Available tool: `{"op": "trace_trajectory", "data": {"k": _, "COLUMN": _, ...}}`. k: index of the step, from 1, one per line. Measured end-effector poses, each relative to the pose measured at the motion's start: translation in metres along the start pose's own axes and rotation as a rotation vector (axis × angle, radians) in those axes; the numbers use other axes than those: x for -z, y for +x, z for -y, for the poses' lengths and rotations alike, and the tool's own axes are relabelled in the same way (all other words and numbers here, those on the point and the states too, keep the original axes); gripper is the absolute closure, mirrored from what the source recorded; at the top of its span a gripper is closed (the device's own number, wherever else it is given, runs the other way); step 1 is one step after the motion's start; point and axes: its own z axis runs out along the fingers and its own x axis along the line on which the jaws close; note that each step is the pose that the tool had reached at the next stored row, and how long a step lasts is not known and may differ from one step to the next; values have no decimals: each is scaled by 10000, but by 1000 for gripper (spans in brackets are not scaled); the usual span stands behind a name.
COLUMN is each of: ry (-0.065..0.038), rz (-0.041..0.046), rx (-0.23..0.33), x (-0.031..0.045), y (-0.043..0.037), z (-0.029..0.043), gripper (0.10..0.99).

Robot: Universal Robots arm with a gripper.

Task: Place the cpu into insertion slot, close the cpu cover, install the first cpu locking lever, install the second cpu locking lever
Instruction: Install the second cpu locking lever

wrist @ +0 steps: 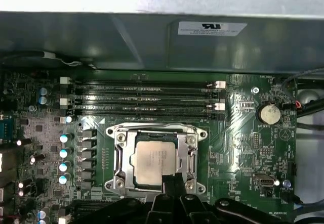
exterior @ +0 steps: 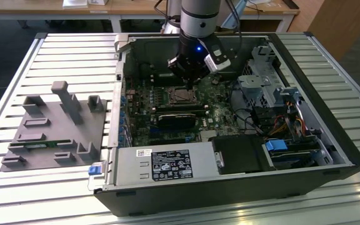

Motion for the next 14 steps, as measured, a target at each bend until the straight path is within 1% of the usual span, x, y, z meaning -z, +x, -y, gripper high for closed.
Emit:
{"op": "trace_trajectory", "data": {"k": 3, "ry": 2, "rz": -1, "rx": 2, "x": 2, "y": 0, "z": 1, "gripper": 980}}
{"op": "trace_trajectory", "data": {"k": 6, "ry": 1, "rz": 0, "rx": 1, "x": 23, "y": 0, "z": 1, "gripper": 980}}
{"op": "trace_trajectory", "data": {"k": 11, "ry": 0, "rz": 0, "rx": 1, "x": 112, "y": 1, "z": -1, "gripper": 980}}
{"op": "trace_trajectory", "data": {"k": 14, "ry": 1, "rz": -1, "rx": 1, "x": 151, "y": 1, "z": -1, "gripper": 980}}
